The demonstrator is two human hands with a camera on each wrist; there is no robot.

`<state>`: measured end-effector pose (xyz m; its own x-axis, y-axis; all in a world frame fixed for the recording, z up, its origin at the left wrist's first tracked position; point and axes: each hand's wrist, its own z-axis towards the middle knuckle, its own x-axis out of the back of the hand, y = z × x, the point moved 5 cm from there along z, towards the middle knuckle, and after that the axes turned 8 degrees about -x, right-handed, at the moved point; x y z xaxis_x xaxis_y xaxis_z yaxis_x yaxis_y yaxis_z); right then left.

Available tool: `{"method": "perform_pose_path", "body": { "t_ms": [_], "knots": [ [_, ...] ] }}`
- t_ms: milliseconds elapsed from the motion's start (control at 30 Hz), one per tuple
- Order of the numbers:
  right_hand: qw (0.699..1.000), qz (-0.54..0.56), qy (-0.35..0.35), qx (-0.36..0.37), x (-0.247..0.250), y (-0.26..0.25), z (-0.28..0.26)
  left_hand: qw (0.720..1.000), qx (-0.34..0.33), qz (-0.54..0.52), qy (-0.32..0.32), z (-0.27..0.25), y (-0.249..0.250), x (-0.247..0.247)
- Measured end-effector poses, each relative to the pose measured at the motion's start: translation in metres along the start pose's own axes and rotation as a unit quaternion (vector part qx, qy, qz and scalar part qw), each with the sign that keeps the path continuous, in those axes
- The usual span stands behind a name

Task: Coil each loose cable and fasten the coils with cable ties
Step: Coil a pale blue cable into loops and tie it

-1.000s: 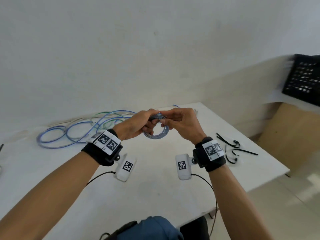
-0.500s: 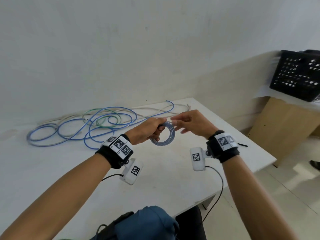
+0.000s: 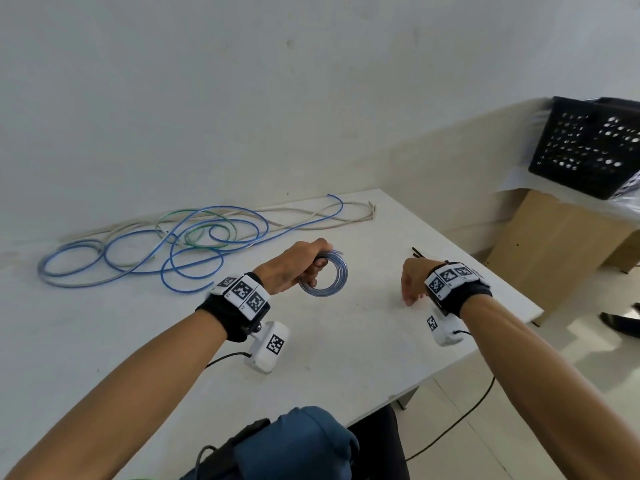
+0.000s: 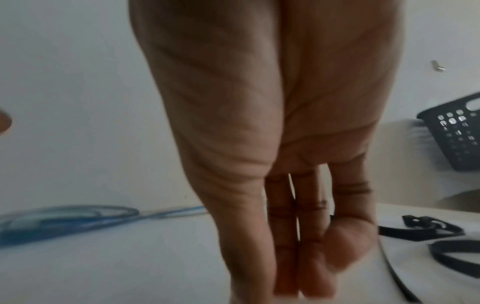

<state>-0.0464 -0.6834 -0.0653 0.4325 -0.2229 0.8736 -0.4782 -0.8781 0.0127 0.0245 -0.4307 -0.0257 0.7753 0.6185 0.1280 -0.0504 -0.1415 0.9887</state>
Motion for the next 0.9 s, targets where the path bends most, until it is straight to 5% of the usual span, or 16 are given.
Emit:
{"method": "perform_pose_path", "body": {
  "t_ms": [167,300,367,433,567,800,900],
  "knots": [
    [0.967,0.185,0.150,0.094,0.045,-0.025,-0.015,0.998,-0.010,-0.032,0.055,0.002,-0.001,0.019],
    [0.827,0.475,0.197,0.227,0.087,-0.078,-0.050,0.988,-0.017,-0.060,0.138,-0.001,-0.005,0.048],
    [0.752,0.570,0.171,0.284,0.102,-0.113,-0.067,0.979,-0.024,-0.080,0.184,-0.005,-0.006,0.069],
    [0.709,0.613,0.130,0.323,0.106,-0.151,-0.074,0.970,-0.030,-0.089,0.223,-0.012,-0.006,0.090],
    [0.691,0.618,0.103,0.360,0.098,-0.233,-0.065,0.953,-0.049,-0.084,0.287,-0.027,-0.006,0.133],
    [0.645,0.624,0.179,0.403,0.086,-0.325,-0.059,0.893,-0.060,-0.056,0.442,-0.067,-0.034,0.221],
    [0.653,0.596,0.185,0.429,0.067,-0.356,-0.065,0.878,-0.100,-0.101,0.457,-0.083,-0.048,0.247]
  ]
}}
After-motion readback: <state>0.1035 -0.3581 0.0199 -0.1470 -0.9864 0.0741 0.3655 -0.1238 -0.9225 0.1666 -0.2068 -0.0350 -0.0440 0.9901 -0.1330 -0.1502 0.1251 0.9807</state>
